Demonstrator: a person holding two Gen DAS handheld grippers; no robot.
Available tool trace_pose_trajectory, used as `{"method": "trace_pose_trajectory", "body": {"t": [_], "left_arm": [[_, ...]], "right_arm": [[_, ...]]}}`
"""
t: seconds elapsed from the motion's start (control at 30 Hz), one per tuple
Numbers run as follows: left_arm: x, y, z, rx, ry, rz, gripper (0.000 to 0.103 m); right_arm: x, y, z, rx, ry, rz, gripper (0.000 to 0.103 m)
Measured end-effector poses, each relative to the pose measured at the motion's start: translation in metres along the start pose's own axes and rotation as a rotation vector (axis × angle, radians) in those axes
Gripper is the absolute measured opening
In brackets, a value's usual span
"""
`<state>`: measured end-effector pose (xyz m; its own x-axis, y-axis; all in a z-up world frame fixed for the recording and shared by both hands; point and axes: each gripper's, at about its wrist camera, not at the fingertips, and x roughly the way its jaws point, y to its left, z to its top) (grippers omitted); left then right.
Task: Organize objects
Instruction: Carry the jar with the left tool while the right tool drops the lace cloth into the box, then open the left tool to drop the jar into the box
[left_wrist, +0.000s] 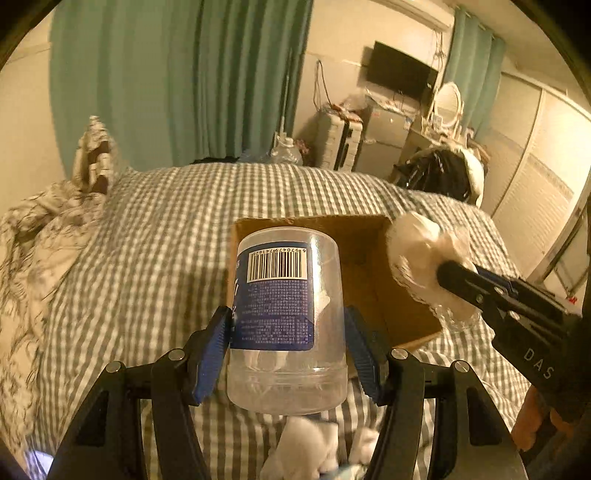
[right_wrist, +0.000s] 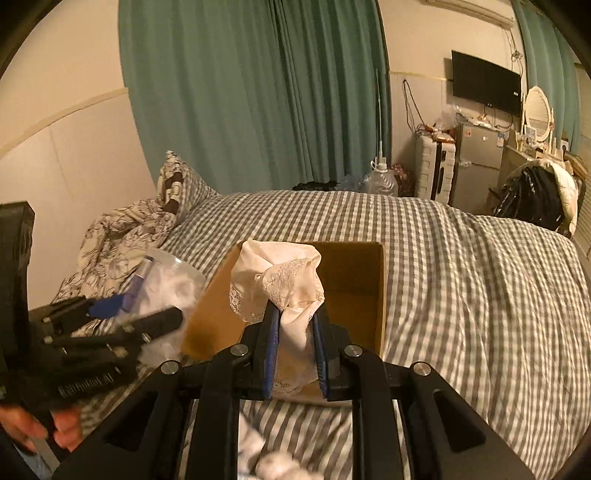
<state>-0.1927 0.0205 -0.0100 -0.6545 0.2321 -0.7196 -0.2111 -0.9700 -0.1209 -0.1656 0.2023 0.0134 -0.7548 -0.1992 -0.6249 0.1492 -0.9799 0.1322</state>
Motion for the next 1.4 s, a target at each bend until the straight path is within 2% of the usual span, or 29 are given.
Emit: {"method": "trace_pose_trajectory", "body": {"t": [0.03,0.07,0.1,0.17,0.2,0.3,0.37,0.43,0.7,0.87,1.1,1.2,1.4], "left_arm": [[0.010,-0.003,0.004,0.008,0.009,-0.001,0.062],[0.017,-0.006,0.006,0.012,0.016,-0.003,0.062],[0.025,-0.006,0.007,0.016,0.023,-0.007,0.062],[0.041,-0.007,0.008,0.026,0.036,-0.008,0.063],[0.045,-0.008,0.008,0.031,0.039,-0.005,0.064],[0.054,-0.010,0.005,0.046,0.048,0.003,0.069],[0.052,-0.011,0.004,0.053,0.035,0.004,0.081],[0.045,-0.014,0.001,0.060,0.023,0.015,0.085],[-0.002,-0.019,-0.014,0.061,-0.010,0.056,0.093],[-0.031,-0.016,-0.044,0.046,-0.018,0.100,0.094],[-0.048,-0.013,-0.094,0.017,-0.001,0.123,0.094],[-0.046,-0.013,-0.112,0.023,0.007,0.127,0.094],[-0.018,-0.001,-0.147,0.009,0.092,0.142,0.094]], "right_arm": [[0.007,-0.003,0.002,0.009,0.009,0.002,0.020],[0.015,-0.008,0.003,0.021,0.017,0.005,0.028],[0.020,-0.014,0.003,0.032,0.024,0.010,0.044],[0.027,-0.023,0.001,0.059,0.020,0.013,0.066],[0.027,-0.025,-0.001,0.069,0.015,0.013,0.068],[0.023,-0.040,-0.006,0.116,0.000,0.005,0.068],[0.016,-0.048,-0.006,0.142,-0.014,-0.002,0.068],[0.006,-0.054,-0.005,0.156,-0.035,-0.015,0.068],[-0.055,-0.034,-0.008,0.094,-0.094,-0.027,0.070],[-0.088,-0.019,-0.028,0.047,-0.094,-0.034,0.070],[-0.099,0.006,-0.068,-0.026,-0.036,-0.046,0.070],[-0.090,0.011,-0.088,-0.030,0.001,-0.054,0.070],[-0.048,0.012,-0.124,-0.019,0.134,-0.047,0.070]]}}
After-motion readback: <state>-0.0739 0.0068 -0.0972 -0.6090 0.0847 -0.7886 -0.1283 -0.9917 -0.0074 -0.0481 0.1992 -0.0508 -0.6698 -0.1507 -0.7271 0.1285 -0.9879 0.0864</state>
